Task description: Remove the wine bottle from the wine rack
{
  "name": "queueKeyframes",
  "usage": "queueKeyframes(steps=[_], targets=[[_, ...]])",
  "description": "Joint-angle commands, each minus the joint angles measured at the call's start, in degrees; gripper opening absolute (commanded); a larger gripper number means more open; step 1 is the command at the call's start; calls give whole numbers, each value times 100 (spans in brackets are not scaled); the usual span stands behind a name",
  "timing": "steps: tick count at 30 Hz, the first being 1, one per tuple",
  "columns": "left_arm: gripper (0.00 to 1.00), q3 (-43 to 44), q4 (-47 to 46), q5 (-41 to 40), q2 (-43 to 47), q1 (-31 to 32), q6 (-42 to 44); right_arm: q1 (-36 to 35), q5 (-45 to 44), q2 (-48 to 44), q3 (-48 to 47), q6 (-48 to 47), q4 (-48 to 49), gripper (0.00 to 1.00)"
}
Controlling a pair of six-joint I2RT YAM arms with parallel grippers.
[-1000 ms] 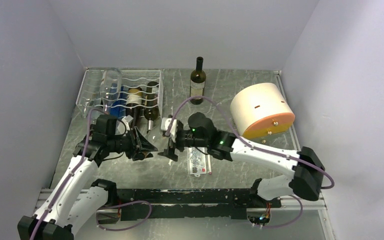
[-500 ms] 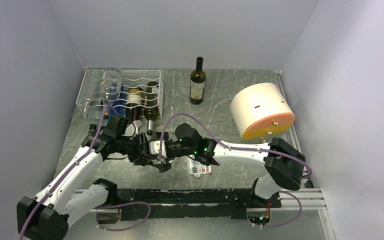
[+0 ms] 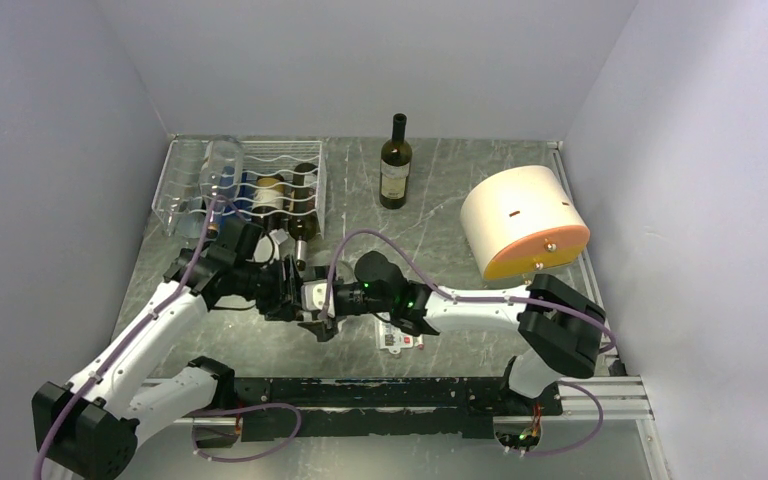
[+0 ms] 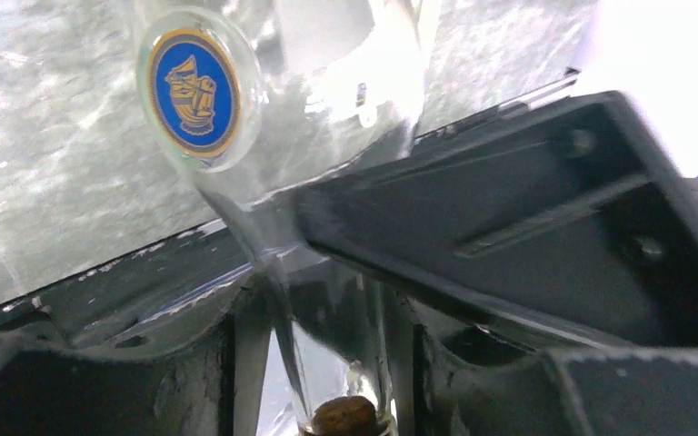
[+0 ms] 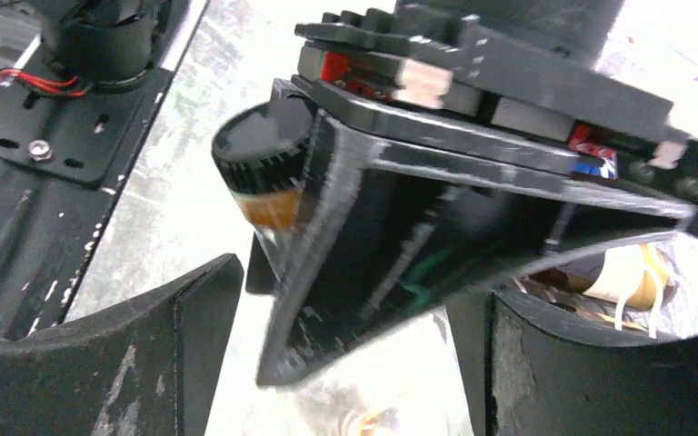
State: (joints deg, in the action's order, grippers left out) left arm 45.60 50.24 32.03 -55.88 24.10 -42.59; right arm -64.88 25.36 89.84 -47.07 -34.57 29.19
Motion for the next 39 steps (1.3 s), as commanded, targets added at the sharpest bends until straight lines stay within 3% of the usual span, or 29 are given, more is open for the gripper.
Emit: queueKeyframes(steps=[1,3,4,10,14,15,19,21,22,24,29,34,39], targets=[[50,505,-1021,986,208,104,-129,-57,-110,130,159,248,710,83],[67,488,-1130,1098,237,104,-167,-56,-125,158,180,293,798,82],[70,472,-1168,1168,257,104,-173,-53,-127,162,187,305,830,81],[70,507,-1056,959,327,104,-160,-43,-376,106,408,424,1241,52],[71,783,-1046,616,386,104,-156,-51,-755,-63,614,638,1486,38],[72,921,-1035,470,396,104,-123,-49,-809,-124,652,685,1481,36],[90,1838,-572,-656,360,104,302,-47,-1135,-449,799,822,1483,25],[95,2300,-302,-1565,378,104,530,-47,-1511,-592,879,970,1612,7],[97,2454,-198,-2034,432,104,599,-35,-1721,-656,914,1047,1699,4],[99,2564,-206,-2854,675,104,689,-30,-2137,-787,1013,1122,1880,3],[99,2335,-589,-3662,1290,104,1074,168,-3050,-1045,917,1785,2062,0],[99,1932,-800,-4311,1621,104,1307,828,-2989,-1264,564,2537,1721,0],[100,1394,-1255,-4456,1891,104,1508,1607,-2943,-1340,315,3102,1684,0]])
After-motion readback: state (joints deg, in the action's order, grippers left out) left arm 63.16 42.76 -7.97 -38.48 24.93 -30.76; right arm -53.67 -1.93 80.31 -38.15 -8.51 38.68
